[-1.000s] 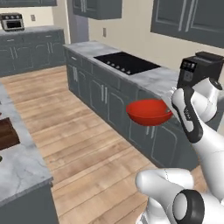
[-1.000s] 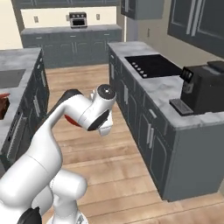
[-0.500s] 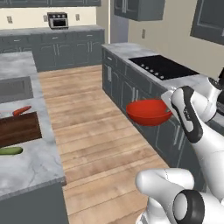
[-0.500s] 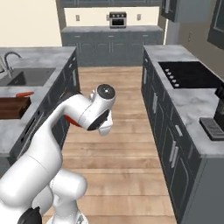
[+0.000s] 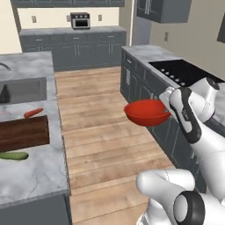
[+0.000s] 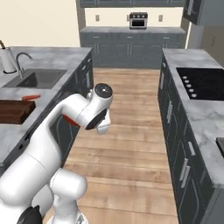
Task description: Place the two vegetables and bowl onto the tray for setting up a vegetable dip station.
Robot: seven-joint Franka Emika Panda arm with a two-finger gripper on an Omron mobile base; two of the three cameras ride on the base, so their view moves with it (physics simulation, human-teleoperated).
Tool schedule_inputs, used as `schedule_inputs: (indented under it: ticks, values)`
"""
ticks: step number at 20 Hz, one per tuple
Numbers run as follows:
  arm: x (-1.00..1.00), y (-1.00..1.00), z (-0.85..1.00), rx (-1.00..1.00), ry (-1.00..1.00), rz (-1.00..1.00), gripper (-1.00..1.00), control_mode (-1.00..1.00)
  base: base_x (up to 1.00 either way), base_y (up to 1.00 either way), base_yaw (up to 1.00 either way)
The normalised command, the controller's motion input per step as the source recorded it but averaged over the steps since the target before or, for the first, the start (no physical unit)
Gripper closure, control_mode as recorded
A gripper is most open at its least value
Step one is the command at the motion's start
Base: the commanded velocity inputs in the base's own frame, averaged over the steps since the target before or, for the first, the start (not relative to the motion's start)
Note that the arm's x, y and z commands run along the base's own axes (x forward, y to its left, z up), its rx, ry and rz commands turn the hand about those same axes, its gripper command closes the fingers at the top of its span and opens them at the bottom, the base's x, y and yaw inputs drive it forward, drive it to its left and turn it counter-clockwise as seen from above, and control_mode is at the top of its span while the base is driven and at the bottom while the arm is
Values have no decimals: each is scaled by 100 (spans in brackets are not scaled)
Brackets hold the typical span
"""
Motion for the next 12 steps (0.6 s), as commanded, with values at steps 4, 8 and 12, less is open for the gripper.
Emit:
schedule_inputs:
  ticks: [4, 8, 12]
  values:
    - [0, 0, 0, 0, 0, 0, 100, 100, 54, -34, 16]
    - [0, 0, 0, 0, 0, 0, 100, 100, 54, -33, 16]
    - [0, 0, 0, 0, 0, 0, 100, 100, 54, -33, 17]
